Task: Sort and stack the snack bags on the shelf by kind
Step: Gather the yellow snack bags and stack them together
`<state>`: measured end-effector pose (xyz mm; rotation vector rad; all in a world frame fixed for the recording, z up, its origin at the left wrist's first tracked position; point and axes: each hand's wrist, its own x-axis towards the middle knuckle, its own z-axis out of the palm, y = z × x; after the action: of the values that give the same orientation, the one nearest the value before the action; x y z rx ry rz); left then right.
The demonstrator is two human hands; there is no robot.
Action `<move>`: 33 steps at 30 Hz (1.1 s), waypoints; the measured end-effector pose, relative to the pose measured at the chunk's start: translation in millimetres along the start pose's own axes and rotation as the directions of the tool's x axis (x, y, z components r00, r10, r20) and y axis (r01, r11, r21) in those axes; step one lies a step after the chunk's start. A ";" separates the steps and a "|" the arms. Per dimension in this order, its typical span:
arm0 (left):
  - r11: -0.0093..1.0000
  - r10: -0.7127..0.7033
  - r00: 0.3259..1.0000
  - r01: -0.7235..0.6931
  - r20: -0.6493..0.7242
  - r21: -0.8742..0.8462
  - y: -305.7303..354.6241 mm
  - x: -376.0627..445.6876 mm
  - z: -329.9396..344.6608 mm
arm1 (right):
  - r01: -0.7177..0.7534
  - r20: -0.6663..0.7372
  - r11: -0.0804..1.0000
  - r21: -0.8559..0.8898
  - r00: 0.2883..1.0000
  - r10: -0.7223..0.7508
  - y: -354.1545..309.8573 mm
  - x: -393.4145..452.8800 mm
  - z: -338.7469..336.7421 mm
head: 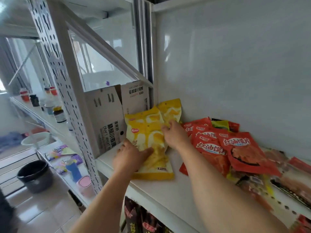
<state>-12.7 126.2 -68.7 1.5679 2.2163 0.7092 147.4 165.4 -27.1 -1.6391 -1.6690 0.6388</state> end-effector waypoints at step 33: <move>0.763 0.357 0.923 -0.199 0.144 -0.615 -6.0 9.2 -30.2 | -0.341 0.080 0.594 0.729 0.904 0.421 -1.2 -1.4 -41.2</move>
<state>-36.6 127.1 -47.2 1.5485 1.3831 1.0888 178.1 158.7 -0.3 -1.3653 -0.7681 1.2317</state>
